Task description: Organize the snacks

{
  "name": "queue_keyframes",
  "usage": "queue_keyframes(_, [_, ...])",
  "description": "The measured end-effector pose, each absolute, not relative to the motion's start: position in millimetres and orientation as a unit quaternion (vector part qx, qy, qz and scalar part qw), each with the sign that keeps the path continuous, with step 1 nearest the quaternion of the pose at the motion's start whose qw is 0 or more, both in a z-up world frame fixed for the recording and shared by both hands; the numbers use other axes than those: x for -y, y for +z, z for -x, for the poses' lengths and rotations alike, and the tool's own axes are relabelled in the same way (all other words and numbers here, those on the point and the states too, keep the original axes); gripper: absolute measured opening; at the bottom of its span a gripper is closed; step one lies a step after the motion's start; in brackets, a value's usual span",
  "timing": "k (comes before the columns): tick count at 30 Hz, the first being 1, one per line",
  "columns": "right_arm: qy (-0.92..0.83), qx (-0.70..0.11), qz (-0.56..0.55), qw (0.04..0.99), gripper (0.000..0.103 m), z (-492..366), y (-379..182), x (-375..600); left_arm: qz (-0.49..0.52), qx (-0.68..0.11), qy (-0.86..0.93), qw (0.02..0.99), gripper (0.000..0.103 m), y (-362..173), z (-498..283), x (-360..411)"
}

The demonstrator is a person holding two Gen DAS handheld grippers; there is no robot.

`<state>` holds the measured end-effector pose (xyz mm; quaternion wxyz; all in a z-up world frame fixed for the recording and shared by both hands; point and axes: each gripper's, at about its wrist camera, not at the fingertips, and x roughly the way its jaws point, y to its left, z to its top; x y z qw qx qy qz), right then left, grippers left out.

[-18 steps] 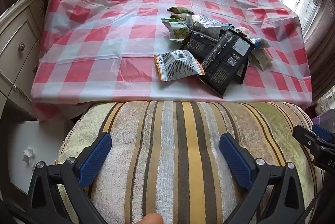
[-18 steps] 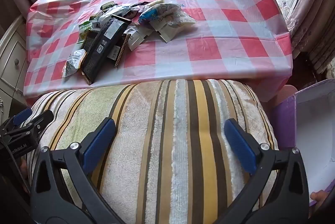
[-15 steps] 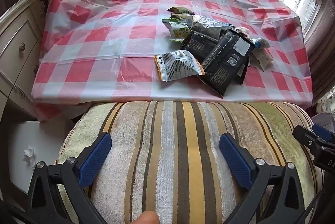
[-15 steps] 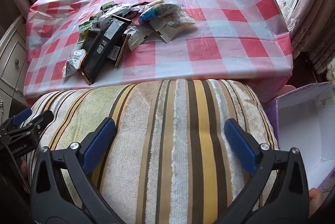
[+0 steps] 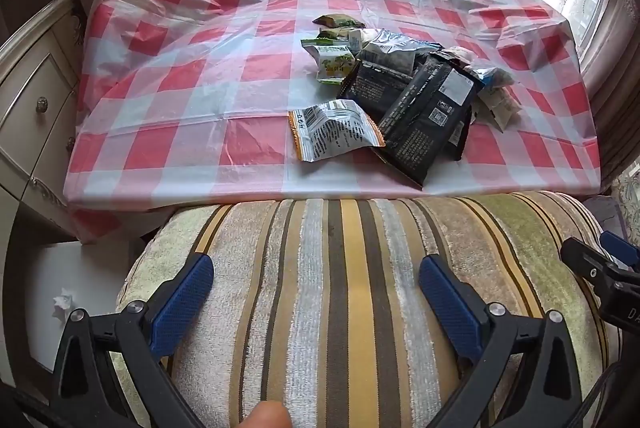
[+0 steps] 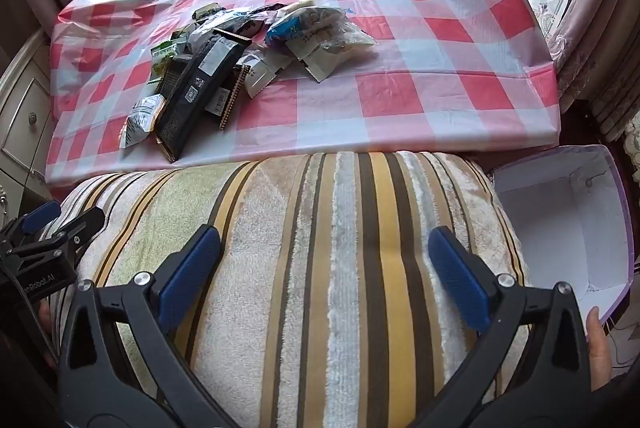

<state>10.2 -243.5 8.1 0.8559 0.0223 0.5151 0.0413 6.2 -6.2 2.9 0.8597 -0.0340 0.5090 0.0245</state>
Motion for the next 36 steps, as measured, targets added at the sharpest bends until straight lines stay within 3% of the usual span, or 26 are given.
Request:
queue_keyframes(10, [0.042,-0.515,-0.023,0.856,0.103,-11,8,243,-0.008,-0.515,0.022,0.857,0.103,8,-14,33])
queue_keyframes(36, [0.041,-0.515,-0.018,0.856,0.103,-12,7,243,0.016,-0.526,0.025,0.85,0.103,0,-19,27])
